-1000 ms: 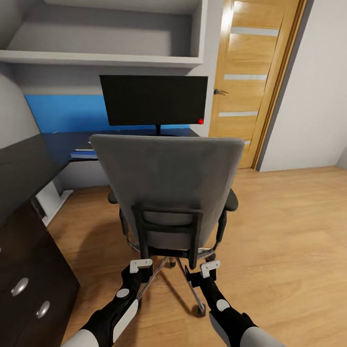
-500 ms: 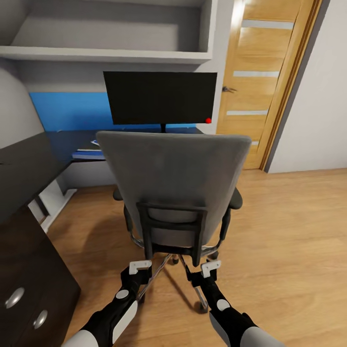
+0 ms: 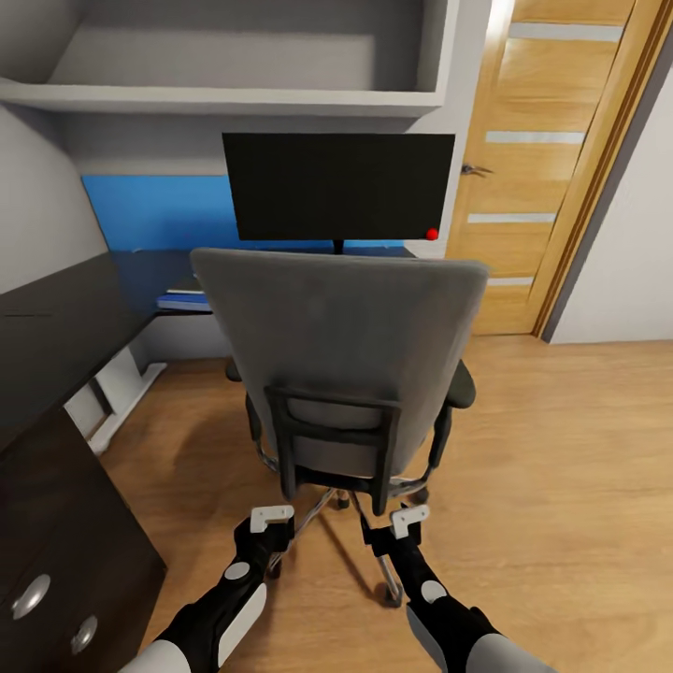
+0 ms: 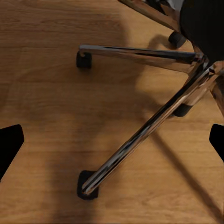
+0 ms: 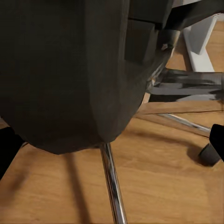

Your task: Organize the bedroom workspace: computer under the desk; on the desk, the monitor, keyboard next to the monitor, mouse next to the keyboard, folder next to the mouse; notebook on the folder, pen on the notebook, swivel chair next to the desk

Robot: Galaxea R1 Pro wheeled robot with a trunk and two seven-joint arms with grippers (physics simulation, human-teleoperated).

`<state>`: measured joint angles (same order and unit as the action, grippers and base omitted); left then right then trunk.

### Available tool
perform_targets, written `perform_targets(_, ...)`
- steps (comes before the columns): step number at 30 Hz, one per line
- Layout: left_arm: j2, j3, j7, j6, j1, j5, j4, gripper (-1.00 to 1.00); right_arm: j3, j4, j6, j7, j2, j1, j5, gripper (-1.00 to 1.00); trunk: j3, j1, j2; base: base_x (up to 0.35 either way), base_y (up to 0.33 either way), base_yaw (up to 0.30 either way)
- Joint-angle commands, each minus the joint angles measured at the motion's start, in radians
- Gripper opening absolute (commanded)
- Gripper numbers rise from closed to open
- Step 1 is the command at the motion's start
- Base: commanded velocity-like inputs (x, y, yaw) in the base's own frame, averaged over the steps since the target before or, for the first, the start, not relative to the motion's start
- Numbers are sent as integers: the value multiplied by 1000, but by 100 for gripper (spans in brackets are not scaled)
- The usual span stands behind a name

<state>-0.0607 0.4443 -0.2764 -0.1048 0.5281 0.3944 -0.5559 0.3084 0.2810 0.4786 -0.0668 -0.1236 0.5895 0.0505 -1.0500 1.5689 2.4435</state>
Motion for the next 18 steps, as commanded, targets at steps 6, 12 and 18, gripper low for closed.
perform_targets(6, 1, 9, -7, -6, 1, 11, 1, 100, 11, -2, 3, -7, 0, 1, 3, 100, -1, 0, 0, 279, 0, 4)
perform_targets(12, 1, 10, -7, -6, 1, 11, 1, 100, 11, -2, 2, -7, 0, 1, 3, 100, -1, 0, 0, 309, 0, 0)
perform_targets(18, 1, 10, -6, -6, 1, 10, 1, 100, 11, -3, 2, -6, 1, 1, 3, 100, -1, 0, 0, 321, 0, 0)
